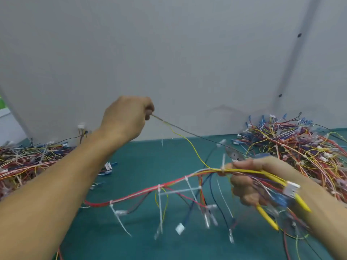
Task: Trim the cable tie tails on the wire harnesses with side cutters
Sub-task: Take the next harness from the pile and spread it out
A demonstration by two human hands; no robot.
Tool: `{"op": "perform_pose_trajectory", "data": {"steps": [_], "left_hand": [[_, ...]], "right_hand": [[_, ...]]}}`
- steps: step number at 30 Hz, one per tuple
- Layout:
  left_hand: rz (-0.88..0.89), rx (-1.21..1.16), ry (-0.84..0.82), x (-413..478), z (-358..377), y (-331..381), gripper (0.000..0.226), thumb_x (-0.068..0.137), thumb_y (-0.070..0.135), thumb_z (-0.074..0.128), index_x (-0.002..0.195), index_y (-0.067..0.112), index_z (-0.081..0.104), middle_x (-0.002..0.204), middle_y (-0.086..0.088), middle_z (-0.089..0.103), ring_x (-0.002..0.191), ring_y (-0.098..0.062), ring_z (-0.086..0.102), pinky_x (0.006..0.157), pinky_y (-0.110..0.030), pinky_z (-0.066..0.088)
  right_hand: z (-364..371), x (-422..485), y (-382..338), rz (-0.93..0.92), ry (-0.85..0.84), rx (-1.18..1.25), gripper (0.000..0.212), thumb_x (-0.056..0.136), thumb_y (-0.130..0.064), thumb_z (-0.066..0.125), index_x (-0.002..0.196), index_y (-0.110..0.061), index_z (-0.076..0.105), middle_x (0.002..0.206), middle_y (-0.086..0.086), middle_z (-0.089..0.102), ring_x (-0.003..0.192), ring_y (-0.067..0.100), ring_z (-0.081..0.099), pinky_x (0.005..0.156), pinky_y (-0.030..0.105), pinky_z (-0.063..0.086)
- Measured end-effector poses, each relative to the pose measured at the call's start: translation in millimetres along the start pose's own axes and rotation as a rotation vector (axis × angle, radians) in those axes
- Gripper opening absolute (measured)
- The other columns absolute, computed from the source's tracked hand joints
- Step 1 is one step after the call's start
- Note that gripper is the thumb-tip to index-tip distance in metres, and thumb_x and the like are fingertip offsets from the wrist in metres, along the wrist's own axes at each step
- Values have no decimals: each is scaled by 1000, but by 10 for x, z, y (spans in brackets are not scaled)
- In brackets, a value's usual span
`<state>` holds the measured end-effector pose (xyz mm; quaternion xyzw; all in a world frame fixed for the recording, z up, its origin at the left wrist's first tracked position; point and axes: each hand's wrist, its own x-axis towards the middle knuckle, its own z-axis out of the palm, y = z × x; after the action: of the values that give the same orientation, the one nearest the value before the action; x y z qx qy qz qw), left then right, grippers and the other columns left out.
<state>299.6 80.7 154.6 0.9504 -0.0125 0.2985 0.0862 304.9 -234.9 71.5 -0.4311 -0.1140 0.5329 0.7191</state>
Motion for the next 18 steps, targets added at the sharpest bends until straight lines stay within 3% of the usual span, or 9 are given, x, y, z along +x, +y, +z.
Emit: {"op": "perform_pose_trajectory", "data": {"steps": [2,5,7,11,13,15,17,18], "left_hand": [[-74,114,-249,97,353,-77,21,93,18,52,106,26,65,105,-1,70,103,-29,60,87,-39,50],[-100,323,-564,-72,773,-186,32,95,28,53,127,29,55,131,-1,58,122,-26,51,102,-43,35],[-68,324,-548,-239,877,-281,38,94,32,55,131,27,51,133,2,53,127,-23,47,106,-49,28],[-75,168,-274,-596,643,-454,31,91,29,60,120,19,62,126,-1,58,117,-27,53,98,-42,40],[-199,66,-208,-819,446,-524,24,90,28,62,111,16,68,113,-5,66,106,-28,59,92,-38,44],[-429,-169,-210,-1068,305,-551,17,91,25,62,97,13,72,92,-5,72,84,-25,65,80,-36,49],[-825,-681,-282,-1253,279,-523,18,94,18,60,93,3,69,84,-14,73,67,-25,65,64,-36,56],[-1039,-954,-342,-1309,311,-509,21,95,16,57,97,-4,65,88,-19,72,69,-28,66,61,-37,57]], "right_hand": [[-23,95,-5,-20,312,105,27,70,-12,77,84,7,65,66,18,59,46,21,44,43,28,38],[-123,183,75,16,717,134,30,86,-18,55,72,5,68,73,20,66,45,24,53,52,29,44],[-181,171,120,20,894,112,29,95,-22,49,76,-5,62,69,12,60,54,23,52,59,30,38],[-191,95,40,-187,1126,-9,17,99,-22,50,89,-9,50,75,9,44,57,23,43,54,34,41],[-113,61,-19,-336,1237,-260,15,97,-20,55,95,-5,51,86,13,46,64,25,45,59,38,47],[-28,44,-33,-375,1420,-820,17,93,-20,59,96,-4,55,102,18,52,80,31,50,72,42,45],[121,108,-3,-322,1503,-1332,21,88,-23,61,100,-6,57,112,19,53,98,38,54,84,46,47],[217,179,33,-302,1451,-1449,19,87,-23,61,100,-9,57,112,17,56,102,38,56,86,45,47]]}}
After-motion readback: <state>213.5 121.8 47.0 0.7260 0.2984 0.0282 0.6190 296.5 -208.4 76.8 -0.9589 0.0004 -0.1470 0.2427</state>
